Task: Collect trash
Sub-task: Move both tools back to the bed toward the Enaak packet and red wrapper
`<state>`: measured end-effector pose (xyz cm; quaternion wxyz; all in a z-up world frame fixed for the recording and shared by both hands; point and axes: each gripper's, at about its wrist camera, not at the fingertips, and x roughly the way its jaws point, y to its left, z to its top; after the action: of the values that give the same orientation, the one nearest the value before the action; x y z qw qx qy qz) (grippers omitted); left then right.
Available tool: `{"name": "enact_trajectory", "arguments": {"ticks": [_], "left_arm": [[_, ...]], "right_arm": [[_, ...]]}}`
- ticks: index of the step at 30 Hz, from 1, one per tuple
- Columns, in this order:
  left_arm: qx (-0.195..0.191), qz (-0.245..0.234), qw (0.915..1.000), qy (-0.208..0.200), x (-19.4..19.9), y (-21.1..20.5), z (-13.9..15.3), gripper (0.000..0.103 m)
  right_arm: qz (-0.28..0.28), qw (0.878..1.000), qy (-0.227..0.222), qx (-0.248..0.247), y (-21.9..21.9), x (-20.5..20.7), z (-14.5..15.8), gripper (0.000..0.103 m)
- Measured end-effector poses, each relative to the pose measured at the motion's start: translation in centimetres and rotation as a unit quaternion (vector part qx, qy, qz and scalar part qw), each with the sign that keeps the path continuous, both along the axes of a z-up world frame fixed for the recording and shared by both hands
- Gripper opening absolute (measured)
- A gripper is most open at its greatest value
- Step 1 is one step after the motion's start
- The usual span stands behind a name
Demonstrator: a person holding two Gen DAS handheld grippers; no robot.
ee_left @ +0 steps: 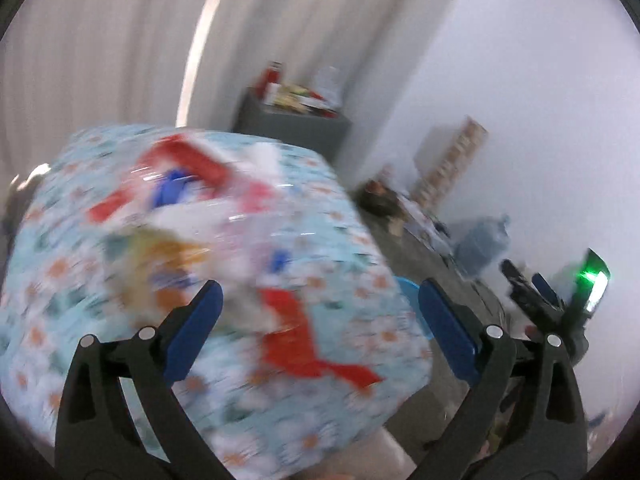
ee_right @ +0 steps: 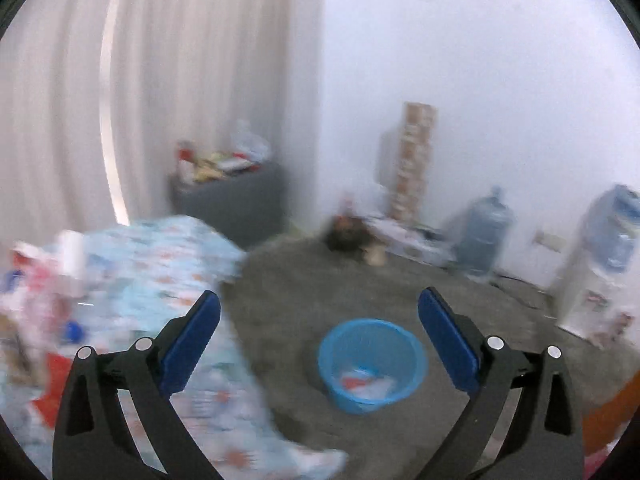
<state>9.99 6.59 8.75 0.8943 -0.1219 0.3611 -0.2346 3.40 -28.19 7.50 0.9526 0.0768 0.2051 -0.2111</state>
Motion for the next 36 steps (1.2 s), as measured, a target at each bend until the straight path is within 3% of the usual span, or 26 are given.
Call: {"name": "enact_trajectory", "arguments": {"ticks": [4, 7, 10, 12, 15, 21, 23, 28, 31, 36], "left_arm": [[-0.008, 0.060, 0.9981, -0.003, -1.4, 5.3, -1.0, 0.094], [-0.009, 0.084, 0.9965, -0.004, -2.4, 7.7, -2.3, 0.094], [-0.006, 0.094, 0.9955, -0.003, -3.1, 9.1, -3.9, 0.094], [-0.006, 0.096, 0.9954, -0.003, -3.4, 9.8, -4.6, 0.094], [-0.011, 0.090, 0.9959, -0.005, -3.5, 10.5, -5.6, 0.094], [-0.018, 0.075, 0.9969, -0.016, -3.2, 10.5, -7.2, 0.094], [-0.017, 0.070, 0.9971, -0.022, -2.8, 10.3, -7.3, 0.094], [-0.004, 0.068, 0.9970, -0.038, -0.7, 9.5, -7.9, 0.093], [0.001, 0.069, 0.9963, -0.050, 1.1, 9.1, -7.6, 0.080], [-0.008, 0.047, 0.9963, -0.071, 4.9, 8.9, -6.6, 0.076]], "right_arm": [[0.125, 0.988, -0.034, 0.078, 2.2, 0.0, 0.2, 0.096], [0.204, 0.967, 0.007, 0.155, 4.2, 1.7, -1.0, 0.096], [0.277, 0.927, 0.059, 0.247, 5.9, 3.8, -3.5, 0.096], [0.307, 0.893, 0.096, 0.313, 7.2, 5.4, -6.0, 0.096], [0.324, 0.853, 0.143, 0.385, 8.0, 7.0, -9.5, 0.085], [0.323, 0.802, 0.197, 0.463, 9.2, 10.0, -14.1, 0.066], [0.326, 0.792, 0.200, 0.476, 9.3, 10.4, -14.8, 0.062], [0.332, 0.784, 0.206, 0.482, 9.7, 11.1, -15.2, 0.052], [0.336, 0.782, 0.207, 0.483, 9.8, 11.2, -15.1, 0.049], [0.336, 0.776, 0.209, 0.491, 8.9, 11.5, -15.4, 0.045]]}}
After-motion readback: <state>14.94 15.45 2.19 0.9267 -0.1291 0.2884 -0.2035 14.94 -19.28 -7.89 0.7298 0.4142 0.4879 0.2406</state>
